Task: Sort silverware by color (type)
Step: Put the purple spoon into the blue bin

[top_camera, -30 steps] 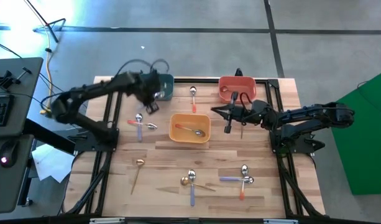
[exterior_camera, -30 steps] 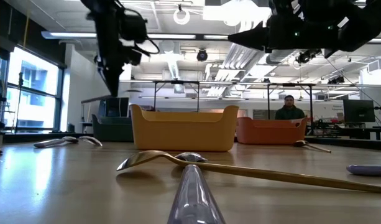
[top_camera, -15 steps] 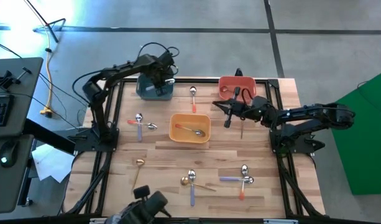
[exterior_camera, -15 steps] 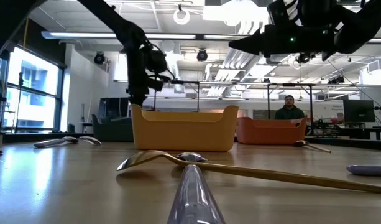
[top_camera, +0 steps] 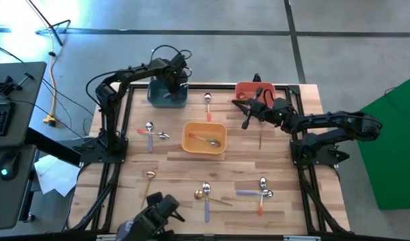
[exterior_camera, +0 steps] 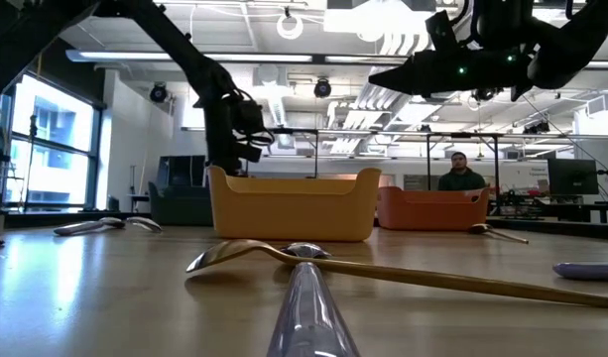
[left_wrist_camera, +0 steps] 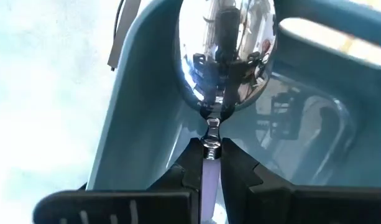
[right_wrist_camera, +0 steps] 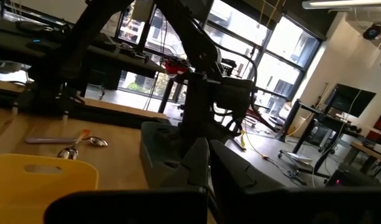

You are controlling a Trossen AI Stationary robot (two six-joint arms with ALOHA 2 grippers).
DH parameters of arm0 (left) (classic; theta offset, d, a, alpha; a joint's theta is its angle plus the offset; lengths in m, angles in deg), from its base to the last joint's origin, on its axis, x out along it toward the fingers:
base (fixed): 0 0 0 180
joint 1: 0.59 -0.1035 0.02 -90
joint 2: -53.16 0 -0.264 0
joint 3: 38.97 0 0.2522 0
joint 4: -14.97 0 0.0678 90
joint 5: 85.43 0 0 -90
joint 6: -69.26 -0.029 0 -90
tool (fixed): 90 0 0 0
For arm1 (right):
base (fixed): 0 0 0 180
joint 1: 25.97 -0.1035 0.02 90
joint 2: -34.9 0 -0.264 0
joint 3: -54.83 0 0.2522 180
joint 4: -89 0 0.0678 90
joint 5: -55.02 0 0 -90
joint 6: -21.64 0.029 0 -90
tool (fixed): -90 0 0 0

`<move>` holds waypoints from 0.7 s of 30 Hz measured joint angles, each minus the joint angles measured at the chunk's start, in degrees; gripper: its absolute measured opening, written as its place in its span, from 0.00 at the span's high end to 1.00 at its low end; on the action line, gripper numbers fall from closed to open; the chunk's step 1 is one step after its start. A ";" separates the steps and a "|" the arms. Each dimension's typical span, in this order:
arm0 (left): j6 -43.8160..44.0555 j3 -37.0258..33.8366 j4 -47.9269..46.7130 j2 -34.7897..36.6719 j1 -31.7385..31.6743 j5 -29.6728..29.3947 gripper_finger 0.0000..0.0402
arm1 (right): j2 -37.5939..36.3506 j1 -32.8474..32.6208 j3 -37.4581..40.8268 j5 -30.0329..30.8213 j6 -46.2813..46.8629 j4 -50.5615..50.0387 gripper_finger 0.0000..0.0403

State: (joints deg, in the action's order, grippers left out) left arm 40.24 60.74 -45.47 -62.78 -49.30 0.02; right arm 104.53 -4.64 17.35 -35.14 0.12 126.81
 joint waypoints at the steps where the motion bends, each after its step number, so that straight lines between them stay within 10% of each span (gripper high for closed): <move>1: 0.02 -0.02 -0.23 0.02 -0.11 -0.03 0.96 | 0.00 0.04 0.00 0.00 0.00 -0.02 1.00; 21: 5.94 -0.32 -7.50 -0.42 1.16 -2.09 0.96 | 0.00 -3.52 0.00 -0.09 1.99 -2.54 1.00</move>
State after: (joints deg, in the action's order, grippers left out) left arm 46.18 60.42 -52.97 -63.20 -48.14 -2.07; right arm 104.53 -8.16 17.35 -35.23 2.11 124.27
